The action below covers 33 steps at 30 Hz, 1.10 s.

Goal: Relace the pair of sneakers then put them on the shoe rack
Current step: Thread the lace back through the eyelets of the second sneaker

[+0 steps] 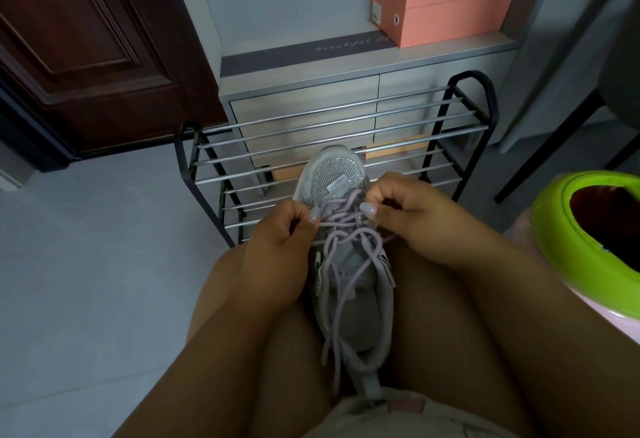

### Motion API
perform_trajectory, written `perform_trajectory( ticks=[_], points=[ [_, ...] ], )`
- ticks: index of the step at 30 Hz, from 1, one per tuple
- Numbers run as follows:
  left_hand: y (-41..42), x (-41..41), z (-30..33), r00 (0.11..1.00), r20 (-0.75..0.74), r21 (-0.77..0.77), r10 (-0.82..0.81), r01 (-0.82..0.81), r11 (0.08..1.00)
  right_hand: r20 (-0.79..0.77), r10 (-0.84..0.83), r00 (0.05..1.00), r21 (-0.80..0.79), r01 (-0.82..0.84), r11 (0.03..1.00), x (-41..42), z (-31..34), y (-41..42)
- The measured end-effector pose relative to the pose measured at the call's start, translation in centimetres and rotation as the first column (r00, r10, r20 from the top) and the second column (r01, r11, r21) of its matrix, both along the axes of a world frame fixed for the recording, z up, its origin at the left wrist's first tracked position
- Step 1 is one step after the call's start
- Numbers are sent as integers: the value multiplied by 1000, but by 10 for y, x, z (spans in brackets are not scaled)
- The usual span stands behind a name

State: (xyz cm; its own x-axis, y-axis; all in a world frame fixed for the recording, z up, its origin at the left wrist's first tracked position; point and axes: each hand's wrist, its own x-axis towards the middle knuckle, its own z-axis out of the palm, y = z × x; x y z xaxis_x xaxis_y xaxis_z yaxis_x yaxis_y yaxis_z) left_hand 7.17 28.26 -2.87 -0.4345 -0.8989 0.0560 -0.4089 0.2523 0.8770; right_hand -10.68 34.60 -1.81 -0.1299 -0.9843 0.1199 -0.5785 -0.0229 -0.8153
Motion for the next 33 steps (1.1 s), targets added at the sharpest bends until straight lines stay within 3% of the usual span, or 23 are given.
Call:
perform_trajectory(
  ticks=[3, 5, 9, 11, 15, 17, 20, 23, 29, 33],
  points=[
    [1, -1, 1, 1000, -13, 19, 4, -4, 1000, 374, -19, 927, -8, 23, 1000, -2, -4, 4],
    [1, 0, 1, 1000, -26, 35, 6, -5, 999, 475, -20, 880, -25, 37, 999, -2, -6, 2],
    [-3, -1, 0, 999, -45, 69, 14, -11, 998, 227, -45, 973, -105, 70, 992, 0, -11, -5],
    [-3, -2, 3, 998, -56, 80, -25, 30, 996, 198, -54, 979, -111, 78, 991, 1, -13, -6],
    [-2, -4, 5, 993, 49, -75, -105, 109, 991, 179, -55, 982, -120, 77, 990, 1, -17, -8],
    [-3, -5, 6, 995, -44, -18, -86, 86, 996, 131, -78, 988, -139, 96, 986, 1, -21, -10],
    [-3, -2, 7, 953, -290, 137, 93, -55, 989, 141, -113, 984, -161, 136, 978, -3, -24, -11],
    [-6, 4, 5, 896, -394, 118, 205, -171, 978, 135, -120, 984, -156, 141, 978, -4, -25, -11],
    [-4, -6, 2, 987, -157, -68, 26, -37, 997, 171, -114, 979, -143, 139, 980, -1, -24, -11],
    [-7, -10, 1, 988, 132, -268, -78, 112, 957, 156, -114, 981, -143, 137, 980, -2, -25, -11]
  ],
)
